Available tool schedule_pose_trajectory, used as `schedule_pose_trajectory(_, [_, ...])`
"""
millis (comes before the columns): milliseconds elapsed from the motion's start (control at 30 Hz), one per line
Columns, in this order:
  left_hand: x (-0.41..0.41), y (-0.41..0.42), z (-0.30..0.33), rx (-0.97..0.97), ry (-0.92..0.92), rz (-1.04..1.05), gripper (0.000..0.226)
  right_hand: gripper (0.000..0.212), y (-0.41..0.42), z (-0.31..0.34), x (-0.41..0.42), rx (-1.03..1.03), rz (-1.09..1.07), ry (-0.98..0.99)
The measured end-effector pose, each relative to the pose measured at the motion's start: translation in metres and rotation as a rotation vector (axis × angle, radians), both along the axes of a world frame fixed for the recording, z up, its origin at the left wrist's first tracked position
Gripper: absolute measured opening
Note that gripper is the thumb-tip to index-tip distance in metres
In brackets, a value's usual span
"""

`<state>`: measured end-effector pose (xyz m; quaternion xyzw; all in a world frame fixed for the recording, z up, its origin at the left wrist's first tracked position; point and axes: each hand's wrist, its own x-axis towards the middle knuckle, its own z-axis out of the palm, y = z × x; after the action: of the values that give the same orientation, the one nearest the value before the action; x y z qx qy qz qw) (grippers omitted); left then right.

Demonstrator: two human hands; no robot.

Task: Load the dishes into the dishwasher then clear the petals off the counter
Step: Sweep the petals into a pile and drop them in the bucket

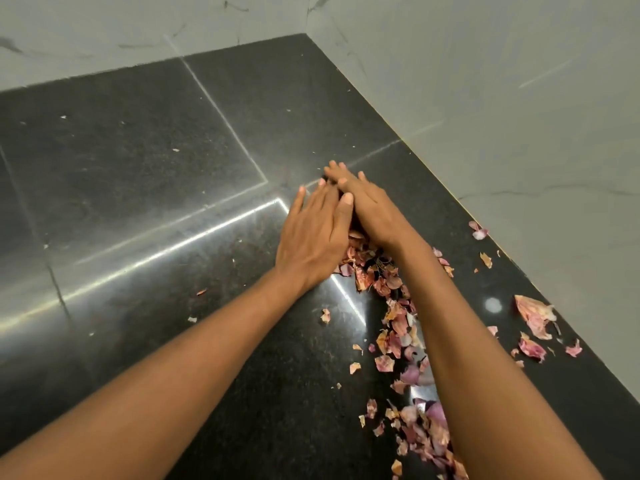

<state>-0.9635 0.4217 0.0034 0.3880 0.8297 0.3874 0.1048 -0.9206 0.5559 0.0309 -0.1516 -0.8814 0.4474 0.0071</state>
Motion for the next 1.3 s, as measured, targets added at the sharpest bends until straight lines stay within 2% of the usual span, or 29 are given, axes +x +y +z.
schedule_pose_trajectory(200, [0.057, -0.025, 0.009, 0.039, -0.065, 0.017, 0.052, 0.044, -0.013, -0.009, 0.055, -0.02, 0.043, 0.058])
schedule_pose_trajectory(300, [0.078, -0.033, 0.01, 0.047, -0.063, 0.014, 0.055, 0.042, -0.02, -0.006, 0.072, -0.089, 0.015, 0.072])
schedule_pose_trajectory(467, [0.107, -0.047, 0.015, 0.109, -0.157, 0.022, 0.048, 0.039, -0.041, -0.006, 0.101, -0.116, -0.033, 0.078])
schedule_pose_trajectory(667, [0.167, -0.061, 0.039, 0.132, -0.376, -0.029, 0.058, 0.036, -0.068, 0.004, 0.16, -0.049, -0.157, 0.066])
schedule_pose_trajectory(833, [0.198, -0.083, 0.069, 0.106, -0.614, -0.084, 0.047, 0.031, -0.09, 0.029, 0.192, 0.045, -0.28, 0.014])
schedule_pose_trajectory(1000, [0.176, -0.113, 0.074, 0.108, -0.472, -0.08, 0.05, 0.027, -0.111, 0.055, 0.196, 0.125, -0.445, 0.149])
schedule_pose_trajectory(1100, [0.146, -0.137, 0.074, 0.065, -0.397, -0.082, 0.05, 0.028, -0.132, 0.06, 0.194, 0.102, -0.509, 0.178])
schedule_pose_trajectory(1233, [0.097, -0.173, 0.05, -0.025, -0.155, 0.173, 0.05, 0.028, -0.18, 0.056, 0.188, 0.124, -0.537, 0.192])
schedule_pose_trajectory(1300, [0.073, -0.191, 0.028, -0.206, 0.025, 0.323, 0.057, 0.029, -0.206, 0.05, 0.183, 0.09, -0.541, 0.174])
